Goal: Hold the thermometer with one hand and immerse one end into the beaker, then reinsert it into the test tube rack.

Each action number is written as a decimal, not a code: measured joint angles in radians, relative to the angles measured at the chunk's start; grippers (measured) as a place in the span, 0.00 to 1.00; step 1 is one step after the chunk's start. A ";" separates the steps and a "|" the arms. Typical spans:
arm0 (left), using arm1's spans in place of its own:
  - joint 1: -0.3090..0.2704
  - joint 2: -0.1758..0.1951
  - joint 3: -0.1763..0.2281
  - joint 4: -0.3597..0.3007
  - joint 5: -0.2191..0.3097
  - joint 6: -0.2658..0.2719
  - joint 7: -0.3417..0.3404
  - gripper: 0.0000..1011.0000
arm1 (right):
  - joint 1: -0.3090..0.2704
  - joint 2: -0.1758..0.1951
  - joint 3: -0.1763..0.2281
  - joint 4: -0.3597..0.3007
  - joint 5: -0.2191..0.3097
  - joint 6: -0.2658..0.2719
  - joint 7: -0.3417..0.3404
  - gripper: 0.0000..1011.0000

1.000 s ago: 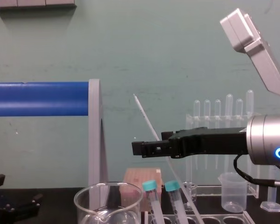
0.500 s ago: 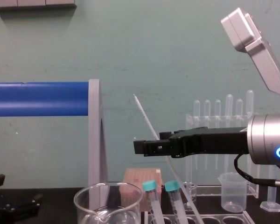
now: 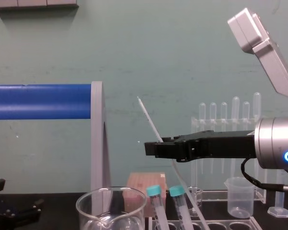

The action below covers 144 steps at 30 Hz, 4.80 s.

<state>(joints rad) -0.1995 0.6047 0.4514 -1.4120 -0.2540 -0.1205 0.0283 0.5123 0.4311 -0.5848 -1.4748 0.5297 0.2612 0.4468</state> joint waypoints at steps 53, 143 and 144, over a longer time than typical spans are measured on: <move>0.000 0.000 0.000 0.000 0.000 0.000 0.000 1.00 | 0.058 -0.117 0.122 -0.082 0.199 -0.376 0.205 0.06; 0.000 0.000 0.000 0.000 0.000 0.000 0.000 1.00 | 0.064 -0.267 0.012 0.414 0.091 -0.569 0.412 0.06; 0.000 0.000 0.000 0.000 0.000 0.000 0.000 1.00 | 0.064 -0.267 0.012 0.414 0.092 -0.569 0.412 0.06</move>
<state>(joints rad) -0.1995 0.6047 0.4514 -1.4120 -0.2539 -0.1205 0.0283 0.5763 0.1637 -0.5729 -1.0607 0.6212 -0.3078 0.8587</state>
